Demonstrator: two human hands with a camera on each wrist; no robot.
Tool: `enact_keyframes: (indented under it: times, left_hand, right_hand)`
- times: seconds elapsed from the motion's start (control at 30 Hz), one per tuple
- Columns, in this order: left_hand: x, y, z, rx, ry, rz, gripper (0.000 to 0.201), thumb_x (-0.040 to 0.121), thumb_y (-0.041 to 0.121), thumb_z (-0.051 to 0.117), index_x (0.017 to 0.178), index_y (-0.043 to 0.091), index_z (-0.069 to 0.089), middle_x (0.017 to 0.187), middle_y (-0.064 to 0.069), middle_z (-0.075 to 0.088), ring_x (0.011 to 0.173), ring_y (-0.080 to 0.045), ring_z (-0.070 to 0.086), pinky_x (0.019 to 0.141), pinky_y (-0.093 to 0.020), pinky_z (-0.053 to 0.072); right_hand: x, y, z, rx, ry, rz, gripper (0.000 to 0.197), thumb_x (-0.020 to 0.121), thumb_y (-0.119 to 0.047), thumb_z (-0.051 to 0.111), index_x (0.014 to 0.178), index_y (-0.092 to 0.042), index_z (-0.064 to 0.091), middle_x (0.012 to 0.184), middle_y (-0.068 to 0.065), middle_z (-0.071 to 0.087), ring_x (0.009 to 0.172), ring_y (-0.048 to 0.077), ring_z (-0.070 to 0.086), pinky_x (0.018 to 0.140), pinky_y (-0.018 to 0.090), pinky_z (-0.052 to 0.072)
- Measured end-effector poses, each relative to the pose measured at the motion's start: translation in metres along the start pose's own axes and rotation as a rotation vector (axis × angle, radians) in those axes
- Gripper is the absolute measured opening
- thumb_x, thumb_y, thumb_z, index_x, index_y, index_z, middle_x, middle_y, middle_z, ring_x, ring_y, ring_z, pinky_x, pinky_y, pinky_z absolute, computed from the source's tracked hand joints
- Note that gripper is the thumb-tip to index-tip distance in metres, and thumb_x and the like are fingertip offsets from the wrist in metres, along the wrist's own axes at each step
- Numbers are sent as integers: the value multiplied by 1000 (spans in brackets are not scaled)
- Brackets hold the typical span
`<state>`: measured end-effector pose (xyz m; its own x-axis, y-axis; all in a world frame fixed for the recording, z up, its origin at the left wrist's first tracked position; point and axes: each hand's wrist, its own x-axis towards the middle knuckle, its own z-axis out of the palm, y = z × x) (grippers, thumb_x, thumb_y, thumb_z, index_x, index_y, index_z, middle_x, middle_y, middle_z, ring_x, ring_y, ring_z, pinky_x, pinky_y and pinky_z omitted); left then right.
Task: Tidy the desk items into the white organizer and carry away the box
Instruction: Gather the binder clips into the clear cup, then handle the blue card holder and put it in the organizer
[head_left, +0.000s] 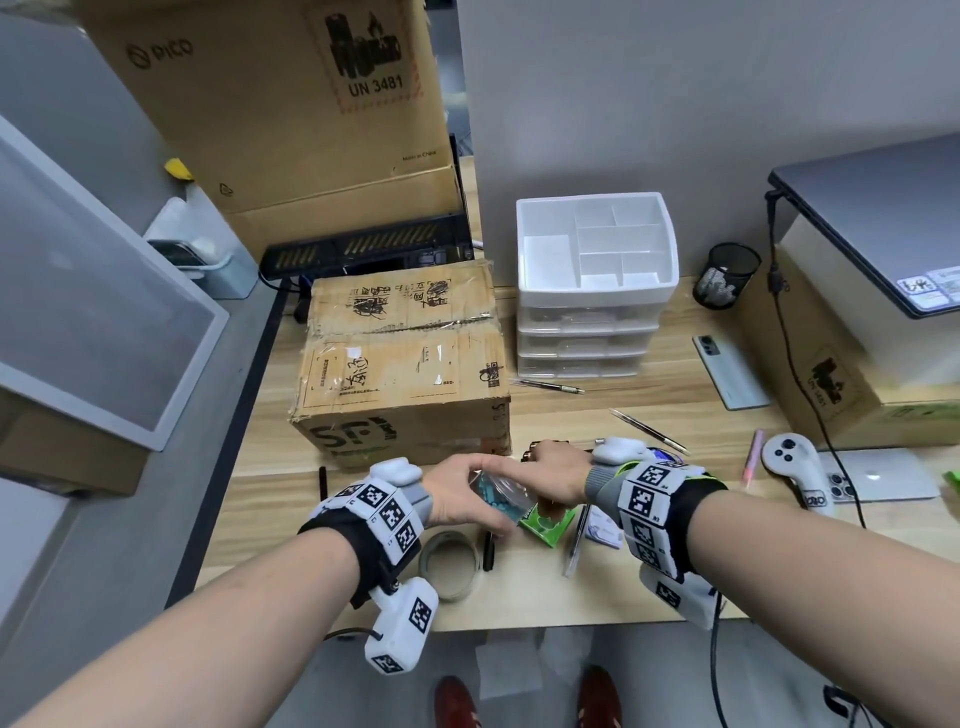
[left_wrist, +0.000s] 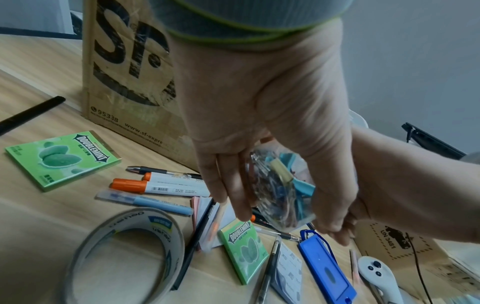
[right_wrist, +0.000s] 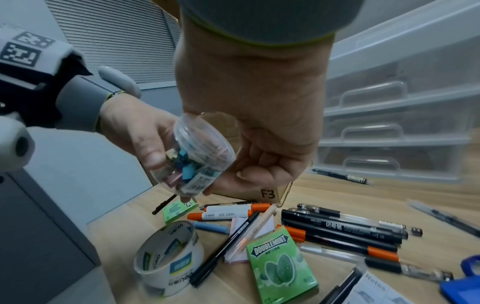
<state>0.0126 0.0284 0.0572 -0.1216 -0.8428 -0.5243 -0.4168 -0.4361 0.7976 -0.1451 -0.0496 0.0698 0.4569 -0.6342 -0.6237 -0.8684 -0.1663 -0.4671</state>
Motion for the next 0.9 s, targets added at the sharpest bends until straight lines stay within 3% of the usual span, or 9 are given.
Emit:
enact_keyframes:
  times: [0.1, 0.17, 0.27, 0.47, 0.57, 0.67, 0.8, 0.9]
  left_hand:
    - [2, 0, -3, -34, 5, 41, 54, 57, 12, 89, 107, 18, 69, 95, 1, 75, 86, -9, 69, 82, -25, 55]
    - [4, 0, -5, -40, 13, 53, 55, 54, 18, 89, 106, 19, 70, 96, 0, 75, 84, -8, 68, 82, -27, 54]
    - [5, 1, -5, -13, 36, 78, 51, 52, 24, 88, 100, 20, 71, 96, -4, 75, 82, -8, 67, 84, -32, 55]
    - [8, -4, -8, 6, 85, 99, 43, 55, 22, 92, 93, 19, 71, 85, 0, 74, 74, -5, 65, 77, -29, 54]
    - [9, -5, -9, 6, 99, 100, 45, 56, 21, 92, 97, 18, 72, 87, 1, 75, 76, -4, 66, 74, -23, 54]
    - [7, -1, -10, 2, 100, 98, 50, 55, 27, 92, 100, 19, 72, 93, -2, 76, 80, -7, 68, 79, -28, 55]
    - [4, 14, -19, 4, 84, 107, 49, 55, 28, 93, 97, 15, 71, 89, -2, 75, 77, -7, 66, 76, -29, 54]
    - [5, 31, -30, 25, 84, 121, 50, 55, 33, 93, 97, 17, 72, 88, 1, 75, 78, -7, 66, 79, -29, 55]
  right_hand:
    - [-1, 1, -3, -61, 48, -151, 65, 80, -80, 45, 94, -18, 62, 89, 3, 69, 76, 21, 64, 61, 26, 42]
    - [-3, 3, -4, -103, 73, -259, 57, 84, -73, 50, 105, -20, 57, 97, 2, 66, 87, 23, 60, 66, 29, 40]
    - [-1, 5, -2, -128, 116, -301, 50, 86, -70, 50, 93, -20, 52, 88, 0, 60, 79, 22, 56, 55, 25, 33]
    - [5, 3, -2, -57, 160, -280, 54, 81, -73, 53, 74, -19, 53, 71, -2, 57, 64, 17, 53, 52, 28, 35]
    - [6, 2, -3, -41, 150, -268, 58, 80, -74, 53, 78, -16, 58, 72, -1, 59, 65, 18, 54, 53, 28, 36]
    - [4, 2, -6, -7, 132, -258, 57, 83, -70, 55, 89, -14, 62, 80, 1, 63, 74, 20, 58, 58, 28, 38]
    - [2, -1, -18, 119, 77, -297, 52, 84, -65, 59, 94, -15, 62, 82, 0, 64, 74, 18, 58, 67, 30, 45]
    - [2, -8, -35, 158, 106, -363, 53, 75, -70, 63, 98, -22, 59, 86, -6, 64, 77, 13, 58, 74, 32, 48]
